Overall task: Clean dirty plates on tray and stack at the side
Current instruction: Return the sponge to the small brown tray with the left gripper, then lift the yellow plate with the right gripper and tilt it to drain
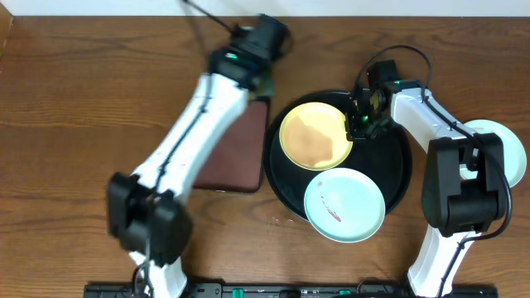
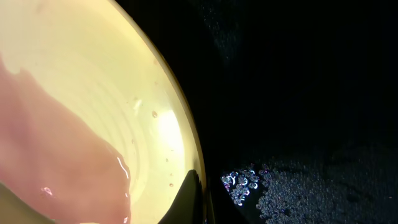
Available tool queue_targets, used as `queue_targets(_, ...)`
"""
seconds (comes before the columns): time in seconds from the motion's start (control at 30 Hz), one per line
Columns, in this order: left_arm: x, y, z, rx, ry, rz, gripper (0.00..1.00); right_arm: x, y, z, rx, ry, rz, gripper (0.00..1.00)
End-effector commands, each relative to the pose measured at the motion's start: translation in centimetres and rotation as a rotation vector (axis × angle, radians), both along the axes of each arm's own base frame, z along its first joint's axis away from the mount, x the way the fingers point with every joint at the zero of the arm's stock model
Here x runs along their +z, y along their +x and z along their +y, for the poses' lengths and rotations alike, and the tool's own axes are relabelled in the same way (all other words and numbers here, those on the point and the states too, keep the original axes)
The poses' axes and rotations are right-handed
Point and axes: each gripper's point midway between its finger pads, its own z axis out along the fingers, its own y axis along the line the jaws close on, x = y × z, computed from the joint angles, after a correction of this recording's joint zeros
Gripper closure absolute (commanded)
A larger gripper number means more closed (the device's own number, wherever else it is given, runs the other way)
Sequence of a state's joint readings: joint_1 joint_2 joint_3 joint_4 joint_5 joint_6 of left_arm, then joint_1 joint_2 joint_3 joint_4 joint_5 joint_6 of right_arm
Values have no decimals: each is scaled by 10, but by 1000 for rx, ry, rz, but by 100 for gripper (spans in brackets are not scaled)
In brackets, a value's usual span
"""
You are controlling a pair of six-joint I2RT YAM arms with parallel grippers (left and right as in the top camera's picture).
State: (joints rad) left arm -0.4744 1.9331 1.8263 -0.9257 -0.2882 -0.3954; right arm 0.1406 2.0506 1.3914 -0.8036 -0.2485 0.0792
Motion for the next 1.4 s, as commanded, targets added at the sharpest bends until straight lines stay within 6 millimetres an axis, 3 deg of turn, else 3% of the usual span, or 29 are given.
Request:
queue_targets(0.0,-3,-28,20,18,-129,171,93,-5,-2,-7,20,-37,-4,99)
queue_targets(0.1,-28,-46,41,60,-113,285,93,-1,2,-7,29,-35,-25,99)
queue_targets(0.3,-93,-74,56,86,-80,410,92,10,9,-5,50,-32,-78,99)
queue_targets(0.37,-109,-80,60,94,-76,425,85,17,11,-5,50,-30,-97,99)
queue_targets(0.43,-110,-80,64,104,-77,429,83,27,14,-5,55,-27,-125,99)
queue_targets(0.47,-108,-79,66,110,-81,423,77,30,15,-5,58,-26,-134,99)
queue_targets(0.5,-104,-77,70,120,-87,413,63,36,16,-5,61,-26,-153,99)
queue_targets(0.6,-82,-74,77,138,-139,384,36,58,19,-4,65,-20,-207,99)
queue_targets(0.7,-55,-76,83,153,-224,343,20,79,20,-2,69,-15,-255,99)
queue_targets(0.9,14,-97,119,223,-337,207,18,127,20,23,83,23,-385,99)
queue_targets(1.07,60,-122,144,273,-363,84,17,158,19,69,117,89,-488,99)
queue_targets(1.27,88,-152,148,273,-370,18,17,173,18,146,232,113,-640,99)
queue_targets(1.37,95,-163,148,271,-371,7,17,170,23,166,294,3,-737,99)
